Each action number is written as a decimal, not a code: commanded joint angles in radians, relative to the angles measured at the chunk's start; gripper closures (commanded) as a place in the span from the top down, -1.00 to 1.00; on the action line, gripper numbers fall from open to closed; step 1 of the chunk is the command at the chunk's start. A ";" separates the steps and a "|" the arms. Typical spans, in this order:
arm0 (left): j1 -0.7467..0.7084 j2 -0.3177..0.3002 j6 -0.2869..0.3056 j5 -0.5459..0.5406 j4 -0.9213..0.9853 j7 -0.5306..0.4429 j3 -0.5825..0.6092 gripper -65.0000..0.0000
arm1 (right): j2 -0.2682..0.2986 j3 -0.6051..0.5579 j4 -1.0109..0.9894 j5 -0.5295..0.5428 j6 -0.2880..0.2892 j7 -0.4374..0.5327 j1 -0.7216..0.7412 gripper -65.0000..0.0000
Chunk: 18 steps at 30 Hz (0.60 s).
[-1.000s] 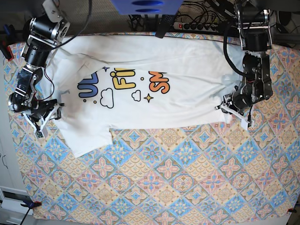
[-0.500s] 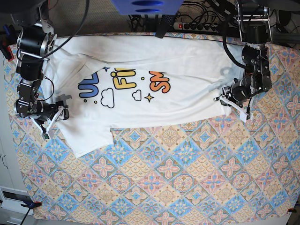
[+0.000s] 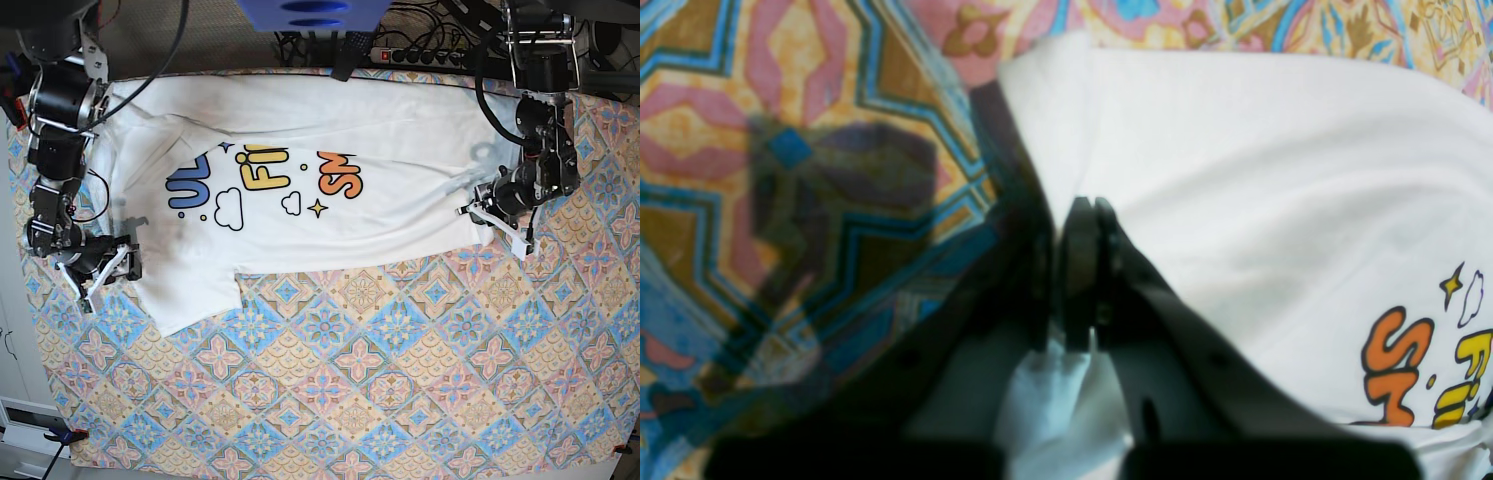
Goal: Fold the T-shirt properly
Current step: 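Lift the hem with both grippers and fold it toward the collar edge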
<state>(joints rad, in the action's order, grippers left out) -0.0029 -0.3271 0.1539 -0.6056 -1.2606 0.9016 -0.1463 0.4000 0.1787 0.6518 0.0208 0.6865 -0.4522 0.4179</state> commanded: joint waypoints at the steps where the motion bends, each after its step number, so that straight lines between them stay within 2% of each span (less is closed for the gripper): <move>1: 0.011 -0.013 0.002 -0.009 -0.018 -0.008 -0.006 -1.00 | 0.018 0.006 -0.016 0.009 -0.009 0.020 0.019 0.04; 8: 0.011 -0.013 0.002 -0.009 -0.018 -0.008 -0.006 -1.00 | 0.018 0.002 -0.154 0.009 -0.011 0.120 0.019 0.04; 12: 0.011 -0.013 0.002 -0.009 -0.018 -0.008 -0.006 -1.00 | 0.018 0.000 -0.175 0.009 -0.011 0.129 0.019 0.01; 15: 0.011 -0.013 0.002 -0.009 -0.020 -0.008 -0.006 -1.00 | 0.017 0.000 -0.175 0.009 -0.009 0.128 0.019 -0.23; 18: 0.011 -0.013 0.002 -0.009 -0.026 -0.008 -0.006 -1.00 | 0.017 0.000 -0.175 0.009 -0.009 0.126 0.019 -0.64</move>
<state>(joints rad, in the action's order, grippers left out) -0.0055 -0.3271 0.1539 -0.6052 -1.2640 0.9016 -0.1463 0.4046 0.1802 0.4709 0.0334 0.6689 -0.3119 0.4229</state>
